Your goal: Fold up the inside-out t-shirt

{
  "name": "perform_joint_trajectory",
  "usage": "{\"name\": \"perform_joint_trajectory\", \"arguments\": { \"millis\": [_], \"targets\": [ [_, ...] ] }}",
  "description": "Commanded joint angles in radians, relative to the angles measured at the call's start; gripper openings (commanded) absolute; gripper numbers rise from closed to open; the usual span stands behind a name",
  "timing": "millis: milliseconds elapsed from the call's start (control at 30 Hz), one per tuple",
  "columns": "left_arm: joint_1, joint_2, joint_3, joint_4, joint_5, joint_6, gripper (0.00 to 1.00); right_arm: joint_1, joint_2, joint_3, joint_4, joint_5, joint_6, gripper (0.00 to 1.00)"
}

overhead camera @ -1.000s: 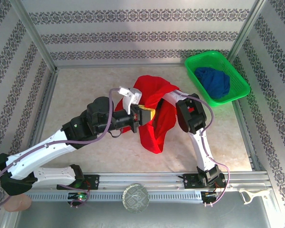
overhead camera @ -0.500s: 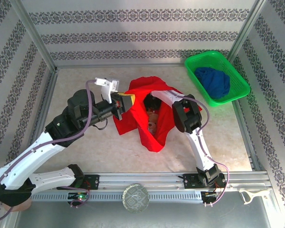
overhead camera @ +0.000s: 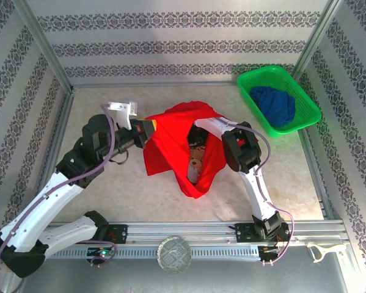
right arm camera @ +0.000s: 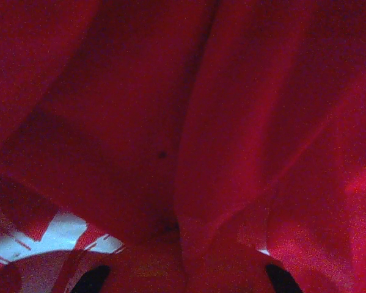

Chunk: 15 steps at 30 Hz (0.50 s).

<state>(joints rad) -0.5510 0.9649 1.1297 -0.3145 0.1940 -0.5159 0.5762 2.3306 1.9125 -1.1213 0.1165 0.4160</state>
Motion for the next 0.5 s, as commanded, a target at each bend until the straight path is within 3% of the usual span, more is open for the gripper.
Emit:
{"name": "perform_joint_trajectory", "arguments": {
  "millis": [0, 133, 200, 333, 467],
  "targets": [
    [0.178, 0.039, -0.021, 0.043, 0.077, -0.087, 0.0, 0.038, -0.119, -0.063, 0.087, -0.044, -0.08, 0.0],
    [0.43, 0.177, -0.052, 0.208, 0.214, -0.245, 0.0, 0.068, -0.23, -0.177, 0.189, -0.066, -0.083, 0.0],
    [0.508, 0.266, -0.048, 0.308, 0.263, -0.32, 0.0, 0.095, -0.274, -0.245, 0.246, -0.057, -0.079, 0.0],
    [0.575, 0.476, 0.03, 0.38, 0.241, -0.39, 0.0, 0.146, -0.346, -0.342, 0.329, -0.067, -0.07, 0.0],
    [0.579, 0.688, 0.167, 0.314, 0.246, -0.39, 0.0, 0.194, -0.424, -0.341, 0.377, -0.088, -0.085, 0.0]
  ]
}}
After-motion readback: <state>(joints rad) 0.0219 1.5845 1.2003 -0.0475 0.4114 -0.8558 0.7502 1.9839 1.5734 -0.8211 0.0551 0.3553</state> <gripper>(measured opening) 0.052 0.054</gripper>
